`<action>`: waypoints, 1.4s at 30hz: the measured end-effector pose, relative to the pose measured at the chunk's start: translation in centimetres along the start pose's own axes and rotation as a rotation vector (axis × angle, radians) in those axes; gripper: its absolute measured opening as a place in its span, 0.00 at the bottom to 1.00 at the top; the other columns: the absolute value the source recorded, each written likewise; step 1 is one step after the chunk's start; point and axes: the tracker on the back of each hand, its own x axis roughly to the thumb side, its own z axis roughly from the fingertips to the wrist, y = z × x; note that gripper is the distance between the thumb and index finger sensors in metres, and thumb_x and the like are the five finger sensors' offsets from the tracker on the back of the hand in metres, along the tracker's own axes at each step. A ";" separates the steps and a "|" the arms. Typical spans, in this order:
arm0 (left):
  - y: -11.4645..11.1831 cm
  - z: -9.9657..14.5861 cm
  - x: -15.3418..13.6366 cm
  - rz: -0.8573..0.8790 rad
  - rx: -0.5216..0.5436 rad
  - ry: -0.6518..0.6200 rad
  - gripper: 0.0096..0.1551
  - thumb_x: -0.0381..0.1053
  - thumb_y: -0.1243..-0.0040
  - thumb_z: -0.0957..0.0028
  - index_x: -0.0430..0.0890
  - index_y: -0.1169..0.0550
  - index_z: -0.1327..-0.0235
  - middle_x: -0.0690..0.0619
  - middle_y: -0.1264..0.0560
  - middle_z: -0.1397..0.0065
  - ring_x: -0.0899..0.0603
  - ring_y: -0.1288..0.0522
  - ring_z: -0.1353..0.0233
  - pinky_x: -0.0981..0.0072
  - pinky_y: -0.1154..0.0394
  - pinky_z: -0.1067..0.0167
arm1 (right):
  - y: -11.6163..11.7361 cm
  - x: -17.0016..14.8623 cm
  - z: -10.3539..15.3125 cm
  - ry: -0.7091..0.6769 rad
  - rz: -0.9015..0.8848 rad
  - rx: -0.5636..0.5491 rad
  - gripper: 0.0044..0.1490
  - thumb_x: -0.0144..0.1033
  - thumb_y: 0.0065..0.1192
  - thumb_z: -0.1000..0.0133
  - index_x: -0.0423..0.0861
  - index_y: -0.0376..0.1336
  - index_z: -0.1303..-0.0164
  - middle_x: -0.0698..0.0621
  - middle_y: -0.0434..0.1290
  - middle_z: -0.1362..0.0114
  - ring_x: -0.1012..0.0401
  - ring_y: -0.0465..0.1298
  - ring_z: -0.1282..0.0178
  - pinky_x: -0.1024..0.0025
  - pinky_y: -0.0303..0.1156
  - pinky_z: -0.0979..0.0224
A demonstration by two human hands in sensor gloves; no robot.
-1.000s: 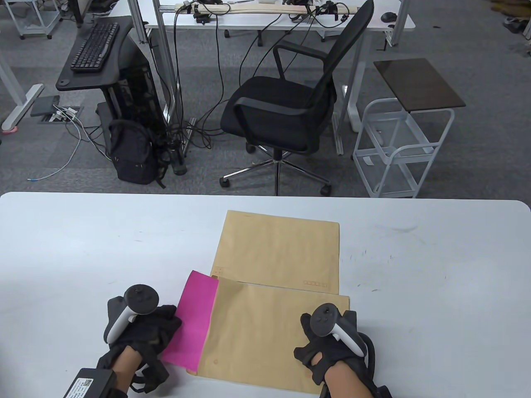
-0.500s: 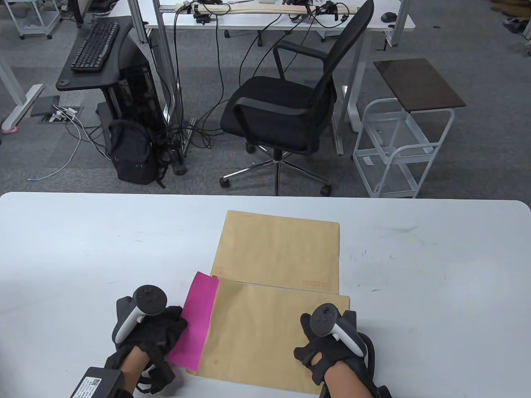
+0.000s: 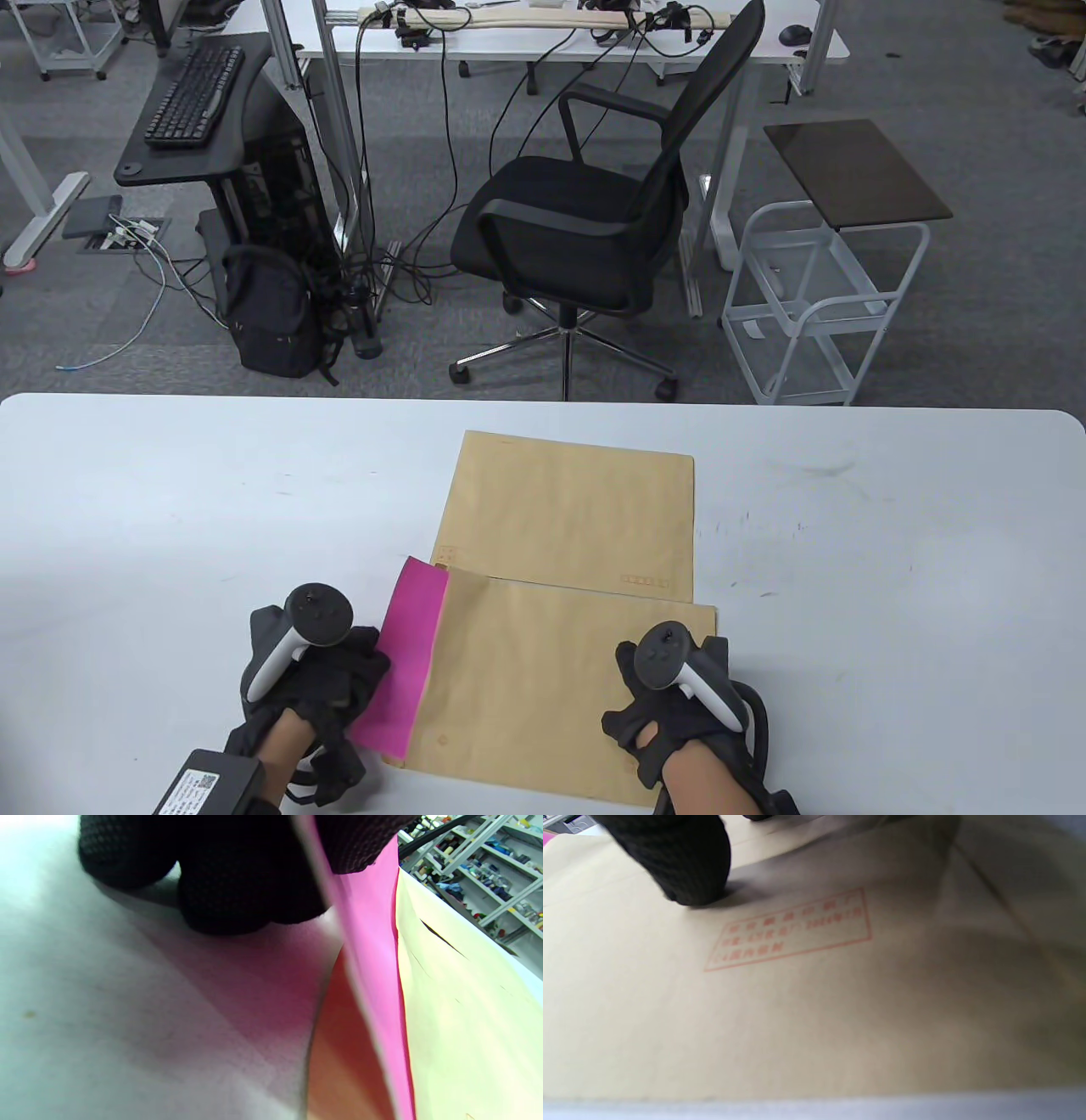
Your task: Stuff flat paper into A4 envelope
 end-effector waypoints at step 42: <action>-1.6 1.4 2.7 -0.454 0.233 -0.047 0.30 0.58 0.36 0.53 0.50 0.18 0.38 0.62 0.14 0.49 0.50 0.12 0.55 0.54 0.15 0.50 | -0.3 -0.3 -0.1 0.016 -0.019 -0.048 0.53 0.65 0.70 0.48 0.63 0.46 0.19 0.50 0.37 0.18 0.34 0.43 0.21 0.36 0.47 0.24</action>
